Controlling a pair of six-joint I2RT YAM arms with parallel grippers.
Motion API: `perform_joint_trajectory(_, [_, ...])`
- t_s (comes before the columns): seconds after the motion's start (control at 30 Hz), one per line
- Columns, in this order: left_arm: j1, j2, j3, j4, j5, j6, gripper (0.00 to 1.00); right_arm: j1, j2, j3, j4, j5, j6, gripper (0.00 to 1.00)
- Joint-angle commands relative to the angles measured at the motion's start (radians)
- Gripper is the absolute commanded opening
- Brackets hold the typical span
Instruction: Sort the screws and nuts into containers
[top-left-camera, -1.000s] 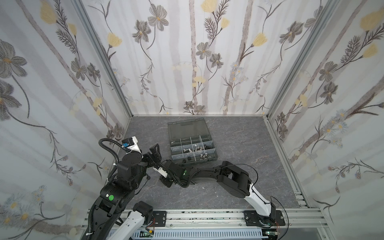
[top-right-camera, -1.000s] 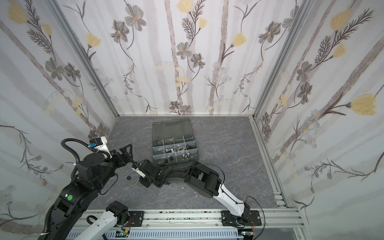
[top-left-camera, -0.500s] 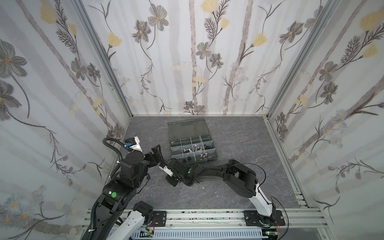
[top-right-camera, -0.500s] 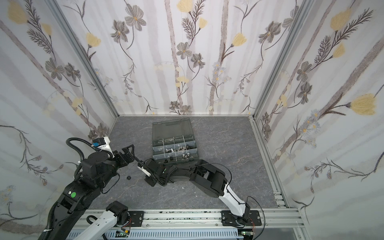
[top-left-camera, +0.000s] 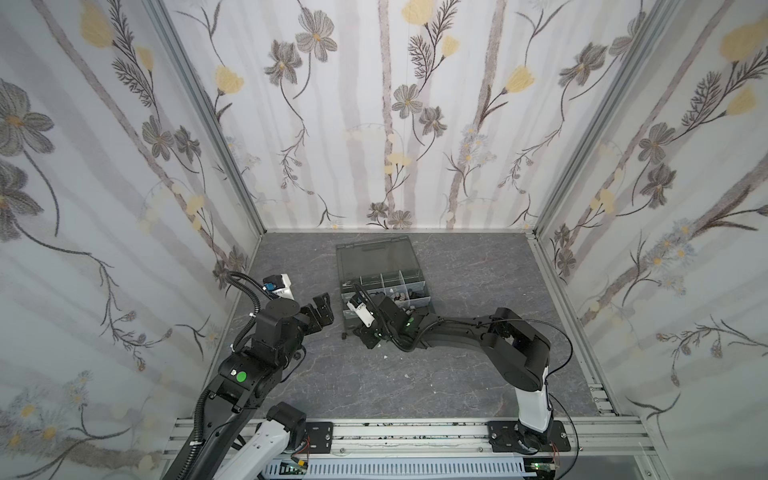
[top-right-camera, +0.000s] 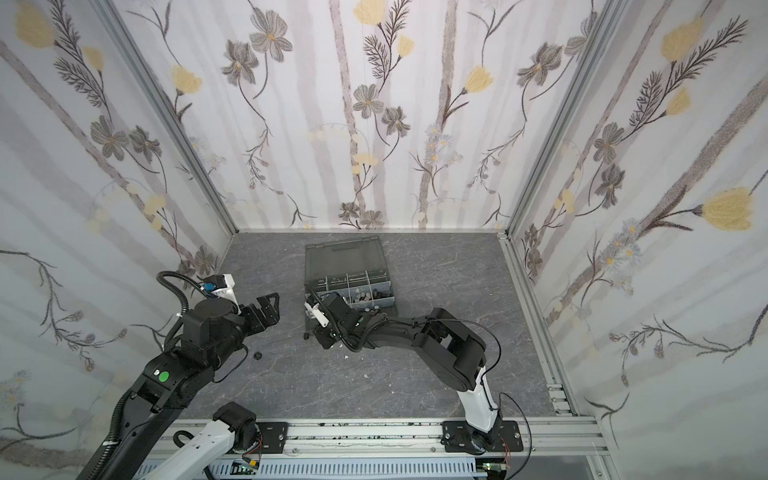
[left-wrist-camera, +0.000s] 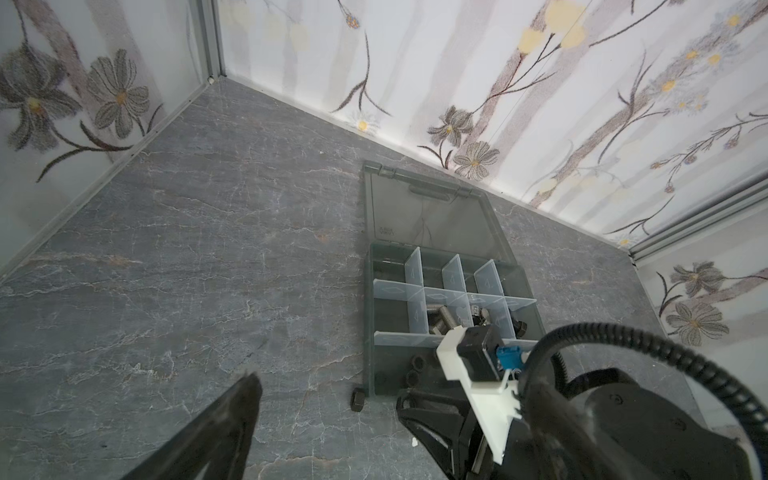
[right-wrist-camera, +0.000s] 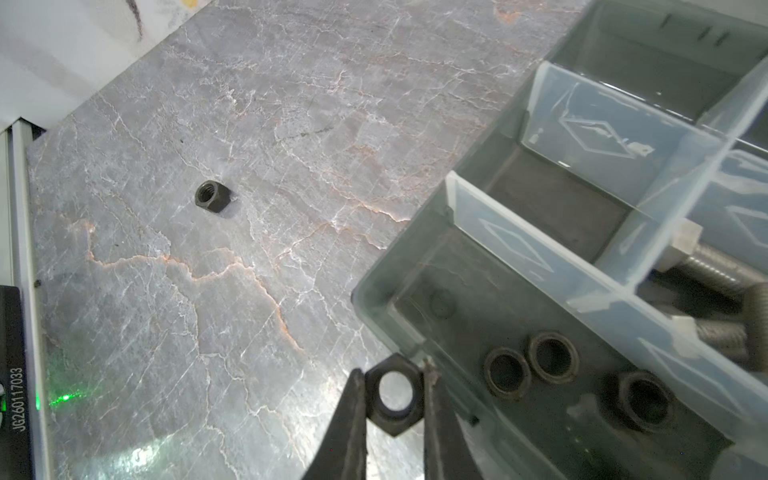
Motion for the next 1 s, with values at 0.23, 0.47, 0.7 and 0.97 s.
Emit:
perform_joint_trajectory(0.23, [0.017,0.032,-0.041,0.024,0.004,-0.008,1.00,-0.069,-0.021,-0.015,0.071,-0.049,0.039,0.11])
perform_joint_trajectory(0.47, [0.064,0.070,-0.072,0.023,0.011,-0.013,1.00,-0.091,-0.017,-0.016,0.072,-0.055,0.045,0.29])
perform_joint_trajectory(0.7, [0.169,0.141,-0.105,-0.013,0.064,-0.075,1.00,-0.109,-0.048,-0.044,0.114,-0.069,0.056,0.33])
perform_joint_trajectory(0.97, [0.244,0.261,-0.109,-0.070,0.049,-0.218,1.00,-0.128,-0.193,-0.192,0.194,-0.064,0.089,0.34])
